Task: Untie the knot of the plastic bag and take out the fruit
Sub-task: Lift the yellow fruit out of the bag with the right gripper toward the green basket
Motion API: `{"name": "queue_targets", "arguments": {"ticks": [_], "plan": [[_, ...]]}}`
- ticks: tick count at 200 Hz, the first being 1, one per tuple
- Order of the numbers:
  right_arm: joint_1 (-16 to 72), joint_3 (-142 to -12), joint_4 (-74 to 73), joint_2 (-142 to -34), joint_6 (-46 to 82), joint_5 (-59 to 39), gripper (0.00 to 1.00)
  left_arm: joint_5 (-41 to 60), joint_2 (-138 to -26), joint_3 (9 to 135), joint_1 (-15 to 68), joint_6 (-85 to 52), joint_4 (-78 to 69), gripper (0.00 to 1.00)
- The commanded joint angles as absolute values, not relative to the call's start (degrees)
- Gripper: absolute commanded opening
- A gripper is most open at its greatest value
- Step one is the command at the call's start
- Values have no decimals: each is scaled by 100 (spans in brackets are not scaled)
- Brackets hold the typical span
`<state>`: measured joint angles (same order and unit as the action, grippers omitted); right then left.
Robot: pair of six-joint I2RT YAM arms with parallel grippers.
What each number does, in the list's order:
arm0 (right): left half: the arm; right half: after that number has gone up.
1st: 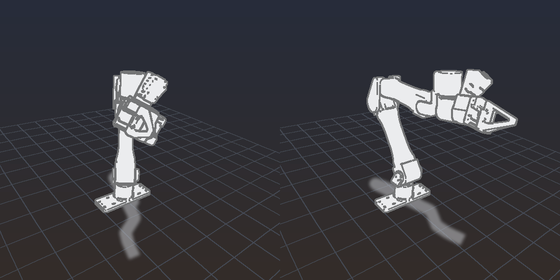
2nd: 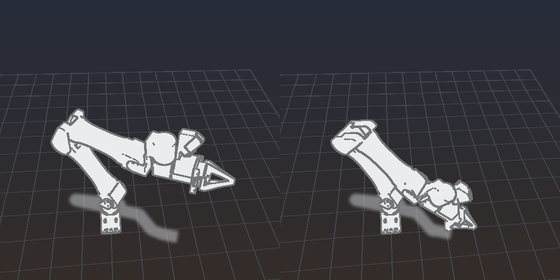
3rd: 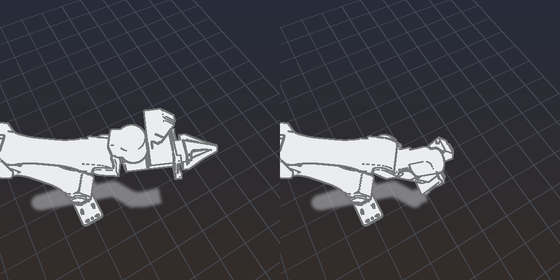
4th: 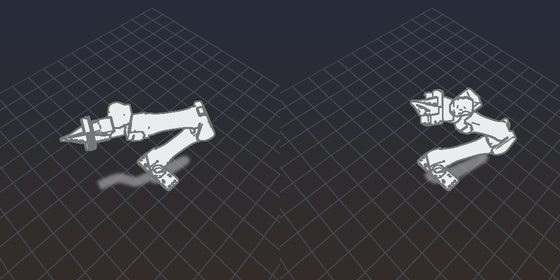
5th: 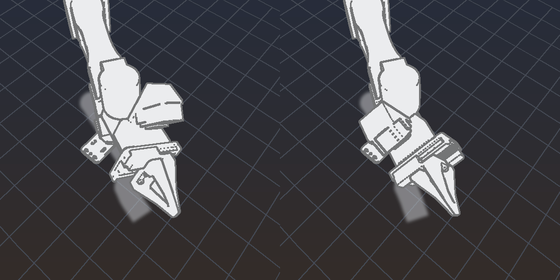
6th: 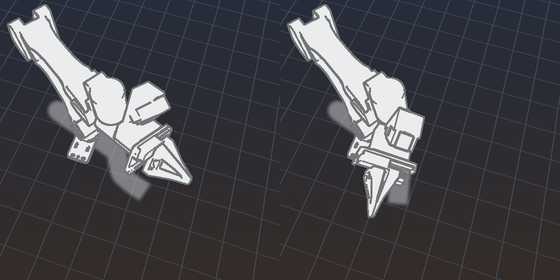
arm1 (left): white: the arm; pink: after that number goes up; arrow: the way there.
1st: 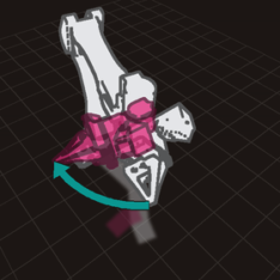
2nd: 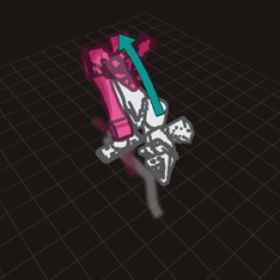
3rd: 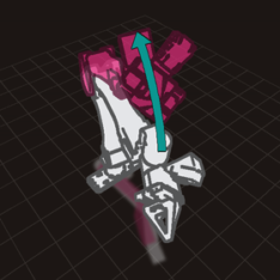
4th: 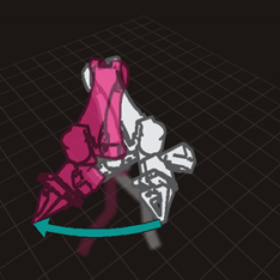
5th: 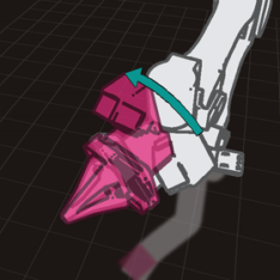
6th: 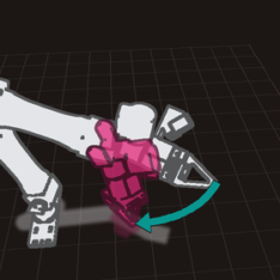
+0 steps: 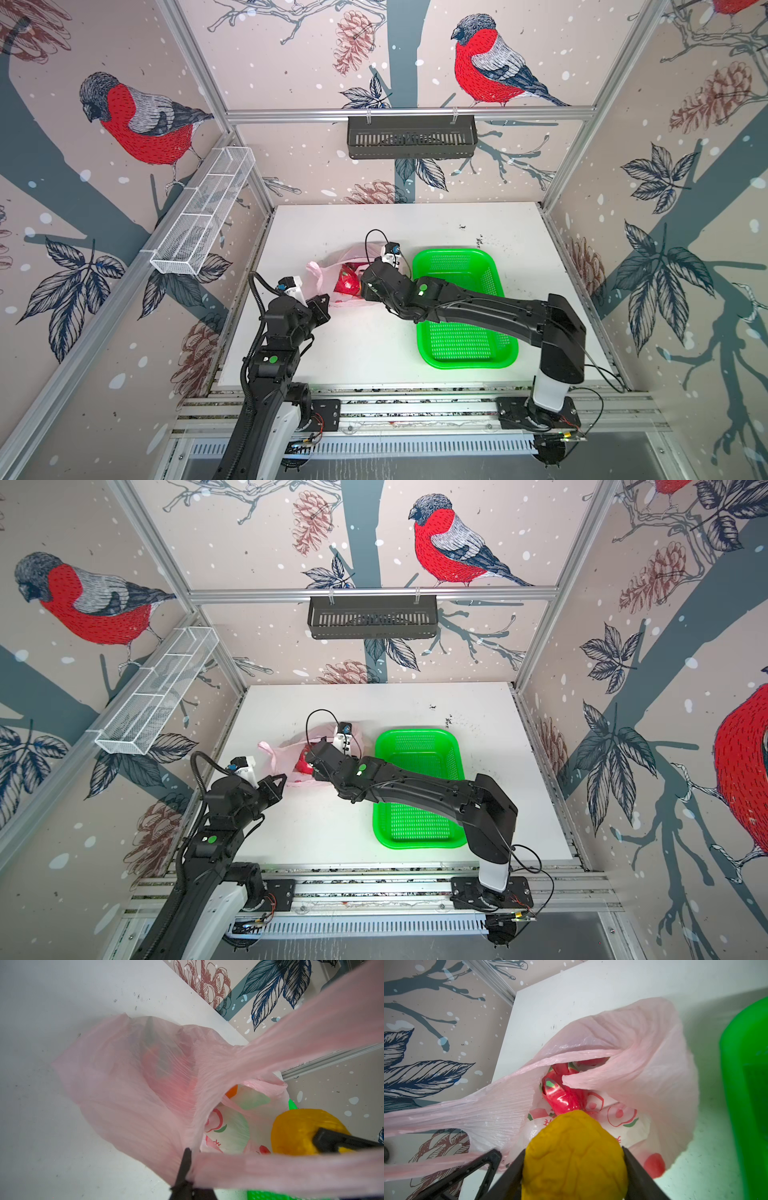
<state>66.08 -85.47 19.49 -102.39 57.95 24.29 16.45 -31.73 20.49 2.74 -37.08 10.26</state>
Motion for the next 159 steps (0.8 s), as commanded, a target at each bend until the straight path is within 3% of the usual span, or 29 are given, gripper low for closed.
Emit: {"name": "queue_targets", "arguments": {"ticks": [1,84,159], "plan": [[6562,-8345,2099,-9910,5603,2807,59,1582,-3199,2047,316,-3650,932,0],[6054,-7159,2259,-8462,5300,3281,59,1424,-3245,2057,360,-3603,940,0],[5389,-6471,2224,-7980,5000,3150,59,1328,-3208,2074,395,-3593,993,0]]}}
